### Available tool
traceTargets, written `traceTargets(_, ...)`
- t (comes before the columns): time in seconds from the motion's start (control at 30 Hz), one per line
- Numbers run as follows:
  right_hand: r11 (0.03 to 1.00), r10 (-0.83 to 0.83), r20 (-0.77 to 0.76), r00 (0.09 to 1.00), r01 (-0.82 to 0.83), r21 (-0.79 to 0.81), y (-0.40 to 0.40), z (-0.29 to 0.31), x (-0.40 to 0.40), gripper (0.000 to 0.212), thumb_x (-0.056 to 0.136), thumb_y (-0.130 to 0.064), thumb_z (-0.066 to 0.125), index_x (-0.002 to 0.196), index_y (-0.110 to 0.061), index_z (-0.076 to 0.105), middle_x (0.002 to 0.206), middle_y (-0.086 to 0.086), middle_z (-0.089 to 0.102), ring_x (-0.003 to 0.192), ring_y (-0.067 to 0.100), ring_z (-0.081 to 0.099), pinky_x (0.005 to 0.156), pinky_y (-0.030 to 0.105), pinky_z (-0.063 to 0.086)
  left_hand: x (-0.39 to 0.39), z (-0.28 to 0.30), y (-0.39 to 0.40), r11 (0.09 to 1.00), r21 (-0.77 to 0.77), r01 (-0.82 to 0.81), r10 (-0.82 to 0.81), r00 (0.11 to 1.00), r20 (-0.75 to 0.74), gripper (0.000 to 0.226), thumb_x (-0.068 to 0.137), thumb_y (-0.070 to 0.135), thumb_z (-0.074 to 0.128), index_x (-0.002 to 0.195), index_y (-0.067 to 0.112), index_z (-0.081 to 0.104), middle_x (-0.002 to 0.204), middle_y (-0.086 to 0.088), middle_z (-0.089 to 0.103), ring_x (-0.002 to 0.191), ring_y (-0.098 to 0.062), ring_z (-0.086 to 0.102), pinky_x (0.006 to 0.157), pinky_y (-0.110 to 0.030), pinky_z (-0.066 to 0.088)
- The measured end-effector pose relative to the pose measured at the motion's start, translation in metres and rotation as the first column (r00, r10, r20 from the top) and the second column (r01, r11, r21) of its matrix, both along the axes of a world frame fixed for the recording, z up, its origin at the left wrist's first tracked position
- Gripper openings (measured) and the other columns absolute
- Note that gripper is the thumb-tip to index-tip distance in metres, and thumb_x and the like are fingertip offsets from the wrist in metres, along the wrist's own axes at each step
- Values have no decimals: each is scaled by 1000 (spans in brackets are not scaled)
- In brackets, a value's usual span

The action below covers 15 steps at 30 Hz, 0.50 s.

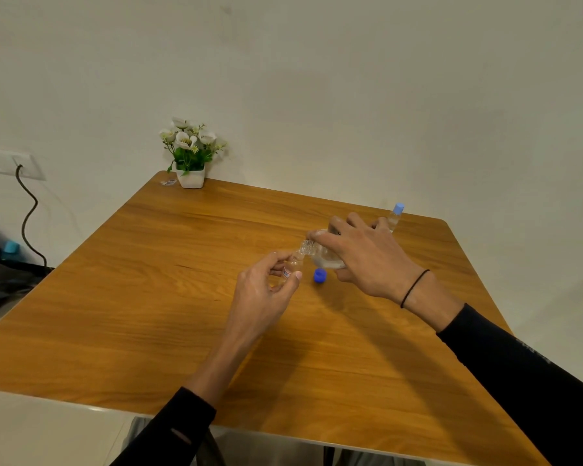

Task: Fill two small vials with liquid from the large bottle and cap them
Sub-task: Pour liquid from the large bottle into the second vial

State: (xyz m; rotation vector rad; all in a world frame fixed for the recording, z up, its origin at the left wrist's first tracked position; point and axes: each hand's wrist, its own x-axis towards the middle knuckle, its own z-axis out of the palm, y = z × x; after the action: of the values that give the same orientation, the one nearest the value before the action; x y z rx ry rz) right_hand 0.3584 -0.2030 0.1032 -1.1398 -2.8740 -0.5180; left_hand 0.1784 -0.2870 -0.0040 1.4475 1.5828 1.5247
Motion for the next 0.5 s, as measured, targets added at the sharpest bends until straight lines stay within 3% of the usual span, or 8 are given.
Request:
traceTargets(0.17, 1000, -1, 0, 1000, 1, 4, 0, 0, 0, 77, 92, -42, 73, 155, -45, 29, 136, -3, 49, 120, 21, 44, 93, 48, 42, -1, -1, 1, 1000, 3, -7, 7, 1000, -7, 34, 96, 25, 76, 128, 35, 68, 110, 17, 71, 106, 7, 64, 77, -20, 64)
traceTargets(0.4, 1000, 1, -3, 1000, -1, -2, 0, 0, -1, 77, 92, -41, 74, 154, -45, 30, 137, -3, 50, 122, 21, 44, 95, 49, 42, 0, 0, 0, 1000, -6, -1, 1, 1000, -2, 34, 97, 24, 76, 125, 38, 65, 105, 22, 69, 107, 12, 61, 74, -12, 60)
traceTargets(0.5, 1000, -2, 1, 1000, 2, 4, 0, 0, 0, 78, 91, -40, 74, 154, -45, 29, 136, -3, 49, 120, 21, 44, 93, 49, 43, 1, 2, 0, 1000, 8, -5, 5, 1000, 16, 35, 95, 20, 77, 120, 41, 65, 104, 21, 71, 102, 8, 65, 75, -19, 64)
